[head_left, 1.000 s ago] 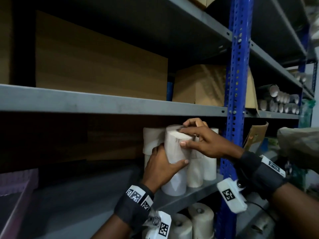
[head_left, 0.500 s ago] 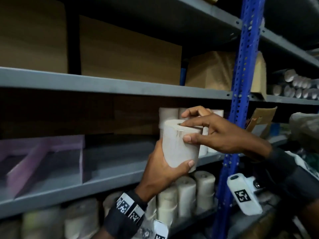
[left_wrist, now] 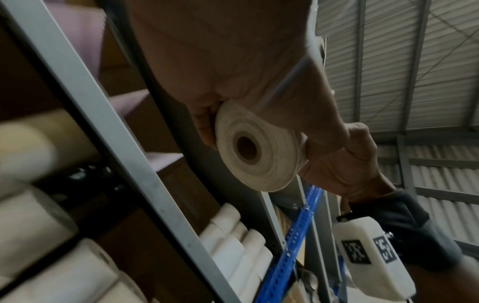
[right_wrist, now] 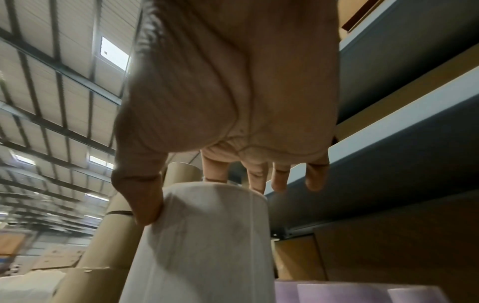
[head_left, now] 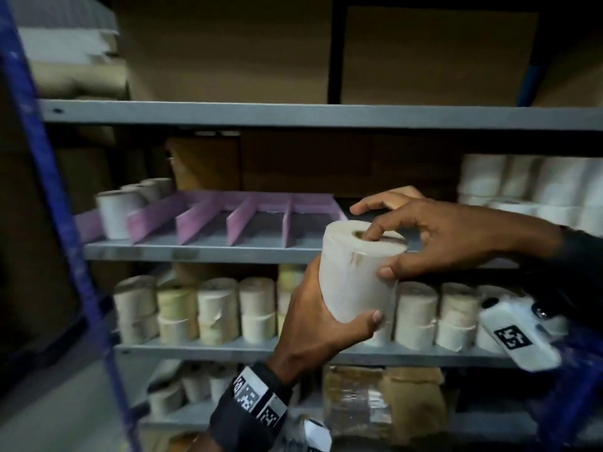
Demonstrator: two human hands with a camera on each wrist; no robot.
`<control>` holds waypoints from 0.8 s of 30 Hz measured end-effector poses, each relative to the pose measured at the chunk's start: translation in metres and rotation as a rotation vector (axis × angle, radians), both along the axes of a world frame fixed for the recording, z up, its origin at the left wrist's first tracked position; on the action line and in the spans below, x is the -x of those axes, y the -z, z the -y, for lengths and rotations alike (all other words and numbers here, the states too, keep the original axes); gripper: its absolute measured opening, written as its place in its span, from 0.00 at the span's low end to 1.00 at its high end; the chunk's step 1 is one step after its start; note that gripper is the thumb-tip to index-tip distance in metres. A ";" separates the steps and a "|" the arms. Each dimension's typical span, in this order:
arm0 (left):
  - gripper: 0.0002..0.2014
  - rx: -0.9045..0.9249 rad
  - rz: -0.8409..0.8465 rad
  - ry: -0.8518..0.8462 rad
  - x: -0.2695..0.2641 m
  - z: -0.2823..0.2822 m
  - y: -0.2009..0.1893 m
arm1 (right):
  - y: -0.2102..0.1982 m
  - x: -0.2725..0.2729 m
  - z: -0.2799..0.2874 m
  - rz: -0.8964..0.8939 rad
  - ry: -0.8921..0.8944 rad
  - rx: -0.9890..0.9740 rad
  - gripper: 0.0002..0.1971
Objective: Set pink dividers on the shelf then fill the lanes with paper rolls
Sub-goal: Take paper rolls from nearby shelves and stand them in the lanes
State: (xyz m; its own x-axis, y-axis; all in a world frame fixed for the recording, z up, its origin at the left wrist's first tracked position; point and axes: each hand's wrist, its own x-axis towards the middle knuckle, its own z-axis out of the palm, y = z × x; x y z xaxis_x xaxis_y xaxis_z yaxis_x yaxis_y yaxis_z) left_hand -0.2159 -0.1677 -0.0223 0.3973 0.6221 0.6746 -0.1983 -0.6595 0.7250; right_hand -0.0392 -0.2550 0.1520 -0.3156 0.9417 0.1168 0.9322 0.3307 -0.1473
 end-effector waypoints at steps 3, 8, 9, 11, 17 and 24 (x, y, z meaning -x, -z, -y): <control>0.45 -0.026 -0.001 -0.114 0.051 -0.003 0.004 | 0.001 0.047 -0.018 0.009 -0.101 -0.010 0.18; 0.46 -0.023 0.009 -0.244 0.134 -0.011 0.007 | 0.007 0.126 -0.051 0.026 -0.236 -0.062 0.22; 0.46 -0.026 0.005 -0.256 0.149 -0.013 0.007 | 0.009 0.140 -0.057 0.026 -0.257 -0.069 0.22; 0.45 -0.018 0.000 -0.255 0.182 -0.020 0.008 | 0.014 0.171 -0.069 -0.001 -0.293 -0.074 0.21; 0.45 -0.026 -0.087 -0.309 0.274 -0.049 0.015 | 0.034 0.252 -0.105 -0.143 -0.427 -0.101 0.19; 0.43 -0.086 -0.134 -0.364 0.329 -0.082 0.036 | 0.061 0.307 -0.151 -0.209 -0.392 -0.124 0.22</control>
State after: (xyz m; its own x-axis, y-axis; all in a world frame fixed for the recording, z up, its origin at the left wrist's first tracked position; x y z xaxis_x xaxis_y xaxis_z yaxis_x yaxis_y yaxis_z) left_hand -0.5453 -0.0853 -0.0585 0.2492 0.6820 0.6876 0.1519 -0.7287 0.6677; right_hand -0.3462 -0.1038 0.0906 -0.6032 0.7305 0.3201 0.6874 0.6797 -0.2559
